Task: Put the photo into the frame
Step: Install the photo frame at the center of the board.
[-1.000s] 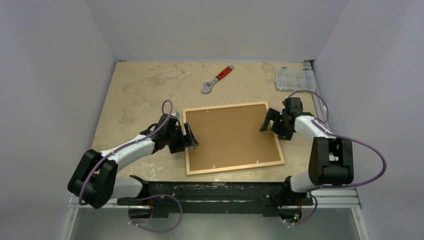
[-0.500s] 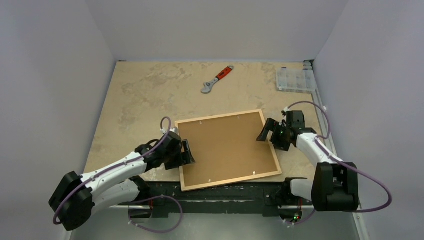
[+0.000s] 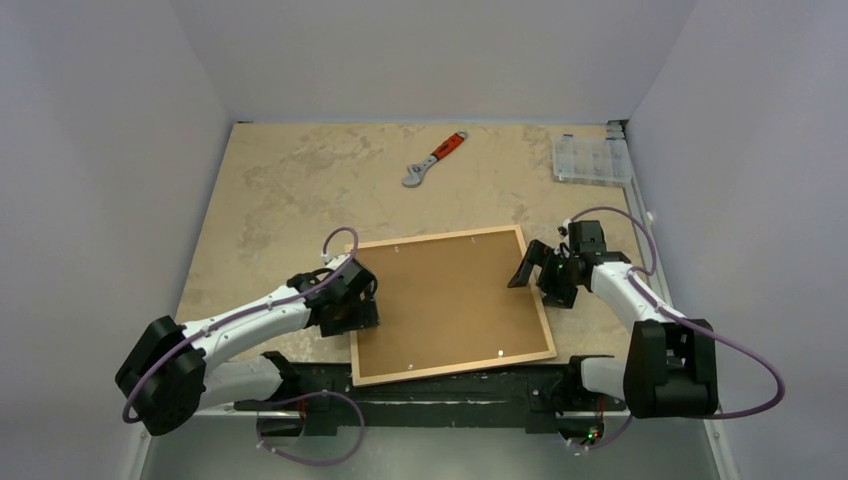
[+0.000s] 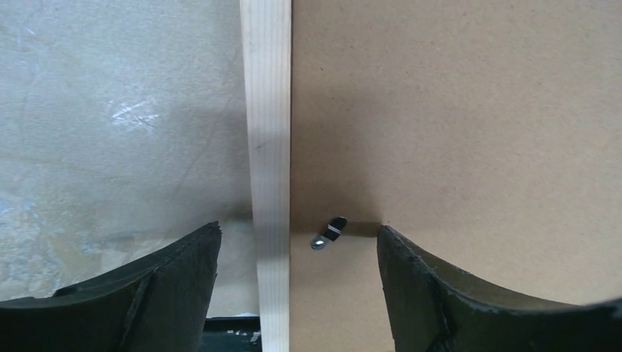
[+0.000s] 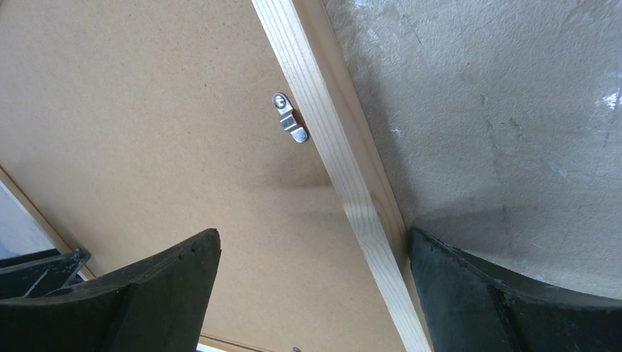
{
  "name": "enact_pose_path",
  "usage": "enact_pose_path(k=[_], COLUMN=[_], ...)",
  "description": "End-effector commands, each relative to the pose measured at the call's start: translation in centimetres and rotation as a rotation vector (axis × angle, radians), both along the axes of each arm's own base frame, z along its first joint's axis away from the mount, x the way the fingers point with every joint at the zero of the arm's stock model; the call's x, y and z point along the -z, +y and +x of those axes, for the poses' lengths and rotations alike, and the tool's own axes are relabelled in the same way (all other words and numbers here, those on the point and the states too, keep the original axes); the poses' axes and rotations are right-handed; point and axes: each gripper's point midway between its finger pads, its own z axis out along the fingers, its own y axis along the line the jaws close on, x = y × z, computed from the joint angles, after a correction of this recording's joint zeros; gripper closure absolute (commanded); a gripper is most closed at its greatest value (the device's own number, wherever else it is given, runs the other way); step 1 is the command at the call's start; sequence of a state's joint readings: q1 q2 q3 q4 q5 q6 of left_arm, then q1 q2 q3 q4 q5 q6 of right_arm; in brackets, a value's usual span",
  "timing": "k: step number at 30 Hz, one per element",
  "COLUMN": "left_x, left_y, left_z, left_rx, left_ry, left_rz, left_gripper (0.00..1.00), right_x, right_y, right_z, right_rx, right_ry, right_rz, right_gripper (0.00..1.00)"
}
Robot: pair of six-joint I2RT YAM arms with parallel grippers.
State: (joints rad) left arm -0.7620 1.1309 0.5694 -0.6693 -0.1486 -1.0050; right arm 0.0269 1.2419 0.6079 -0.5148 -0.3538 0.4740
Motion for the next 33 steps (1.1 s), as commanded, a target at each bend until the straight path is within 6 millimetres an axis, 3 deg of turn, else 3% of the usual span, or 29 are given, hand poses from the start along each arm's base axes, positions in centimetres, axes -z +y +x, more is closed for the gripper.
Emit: enact_pose_path(k=[1,3,8,13,18,21,22,23,25,27,33], left_x=[0.0,0.2,0.7,1.2,1.2,0.8,0.6,0.3,-0.4,-1.0,-2.0], left_y=[1.5,1.7,1.4,1.2,0.4,-0.1,-0.3,-0.4,-0.8,-1.2,-3.2], left_z=[0.6,0.6,0.6,0.4,0.5,0.6,0.7,0.8,1.2,1.7,4.1], left_rx=[0.016,0.017,0.031,0.037,0.049,0.045,0.042,0.04,0.031,0.016,-0.01], left_ry=[-0.011,-0.011,-0.014,-0.01,-0.024,-0.037,-0.044,-0.053,-0.075,-0.087,-0.103], left_rz=[0.118,0.127,0.114,0.097,0.047,0.012,0.0,-0.01,-0.041,-0.086,-0.252], left_gripper=[0.27,0.31,0.52,0.89,1.0,1.0,0.96,0.87,0.54,0.37,0.31], right_x=[-0.3,-0.2,-0.4,-0.9,-1.0,-0.8,-0.7,-0.7,-0.7,-0.7,-0.7], right_y=[0.6,0.7,0.9,1.0,0.9,0.9,0.9,0.8,0.7,0.5,0.8], right_z=[0.1,0.1,0.3,0.8,1.0,0.8,0.8,0.8,0.9,1.1,1.5], right_rx=[-0.023,-0.022,-0.025,-0.026,-0.025,-0.027,-0.026,-0.026,-0.027,-0.028,-0.028], right_ry=[0.003,0.004,0.001,-0.01,-0.018,-0.014,-0.012,-0.013,-0.017,-0.022,-0.029], right_rz=[0.023,0.029,0.041,0.047,0.045,0.042,0.041,0.037,0.028,0.019,0.031], right_gripper=[0.02,0.02,0.02,0.02,0.02,0.02,0.02,0.02,0.02,0.02,0.04])
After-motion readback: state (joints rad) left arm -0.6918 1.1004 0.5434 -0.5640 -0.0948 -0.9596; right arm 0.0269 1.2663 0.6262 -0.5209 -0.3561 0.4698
